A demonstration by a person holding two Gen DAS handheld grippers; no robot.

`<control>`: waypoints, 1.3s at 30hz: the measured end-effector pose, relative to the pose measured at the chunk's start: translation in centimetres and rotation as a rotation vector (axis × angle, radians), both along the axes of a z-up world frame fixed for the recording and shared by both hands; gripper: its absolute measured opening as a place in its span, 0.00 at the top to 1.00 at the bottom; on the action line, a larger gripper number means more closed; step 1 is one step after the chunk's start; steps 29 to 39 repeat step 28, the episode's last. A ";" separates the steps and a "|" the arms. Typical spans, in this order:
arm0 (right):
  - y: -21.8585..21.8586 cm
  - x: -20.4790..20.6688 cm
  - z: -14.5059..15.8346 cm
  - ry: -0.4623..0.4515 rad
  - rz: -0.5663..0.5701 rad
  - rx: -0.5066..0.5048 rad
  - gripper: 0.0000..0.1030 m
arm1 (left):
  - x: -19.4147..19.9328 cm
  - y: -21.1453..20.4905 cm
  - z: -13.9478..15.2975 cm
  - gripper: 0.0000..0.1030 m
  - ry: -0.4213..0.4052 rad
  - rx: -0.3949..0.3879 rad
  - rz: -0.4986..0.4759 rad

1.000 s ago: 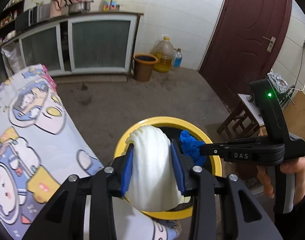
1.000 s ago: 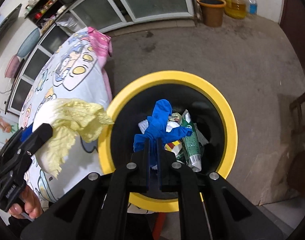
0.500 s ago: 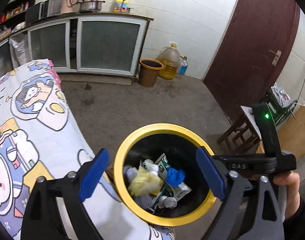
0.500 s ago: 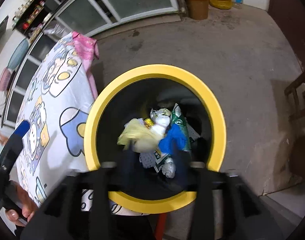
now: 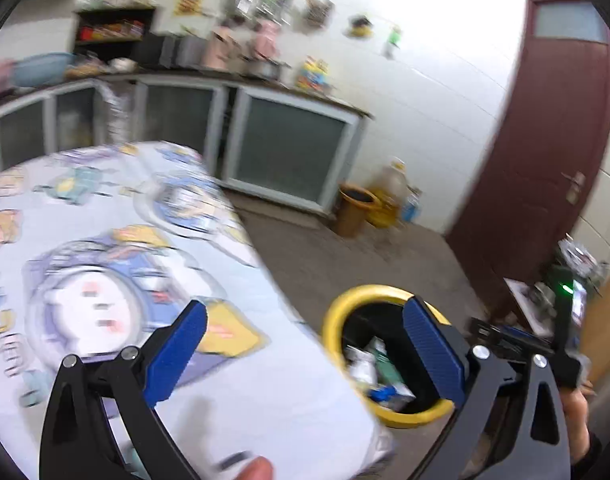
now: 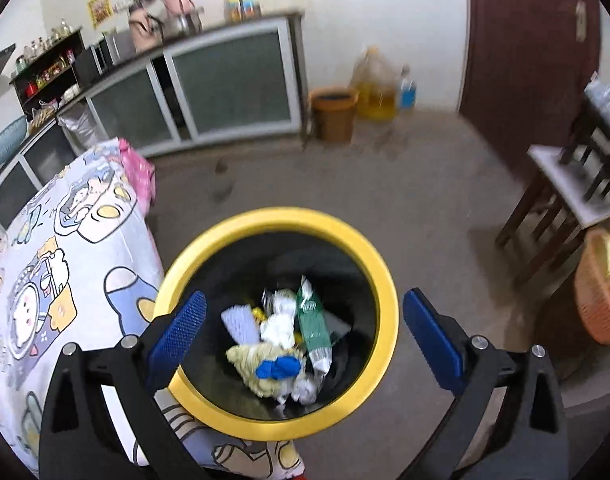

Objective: Collect trash
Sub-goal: 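Open both grippers to drop the leaf and glove into the bin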

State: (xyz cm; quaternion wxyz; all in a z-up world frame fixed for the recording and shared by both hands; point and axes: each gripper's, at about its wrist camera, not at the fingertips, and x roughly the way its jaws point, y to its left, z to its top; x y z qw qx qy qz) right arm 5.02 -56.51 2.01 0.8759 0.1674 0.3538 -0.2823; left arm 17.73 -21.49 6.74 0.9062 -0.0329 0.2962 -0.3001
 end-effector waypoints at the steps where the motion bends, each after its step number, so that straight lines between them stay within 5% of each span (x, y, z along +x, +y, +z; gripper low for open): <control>1: 1.2 -0.4 0.7 -0.028 0.001 -0.055 0.08 | -0.4 1.2 0.3 0.08 -0.027 0.000 0.045; 4: 4.8 -1.9 2.7 -0.111 0.017 -0.217 0.08 | -2.2 5.4 1.6 0.08 -0.135 -0.029 0.141; 9: 9.3 -4.3 5.7 -0.247 0.004 -0.380 0.08 | -4.6 10.3 3.7 0.08 -0.185 -0.068 0.196; 15: 14.2 -7.5 7.9 -0.455 0.010 -0.416 0.08 | -8.8 14.7 4.8 0.08 -0.301 -0.061 0.333; 21: 18.3 -9.4 7.0 -0.519 0.014 -0.390 0.08 | -12.7 18.8 2.9 0.08 -0.402 -0.013 0.535; 24: 20.6 -9.7 5.7 -0.541 0.006 -0.432 0.08 | -13.5 20.1 1.1 0.08 -0.386 0.060 0.586; 28: 23.8 -10.7 3.1 -0.584 0.032 -0.449 0.08 | -14.4 21.7 -1.4 0.08 -0.306 0.065 0.612; 39: 23.8 -10.7 3.1 -0.584 0.032 -0.449 0.08 | -14.4 21.7 -1.4 0.08 -0.306 0.065 0.612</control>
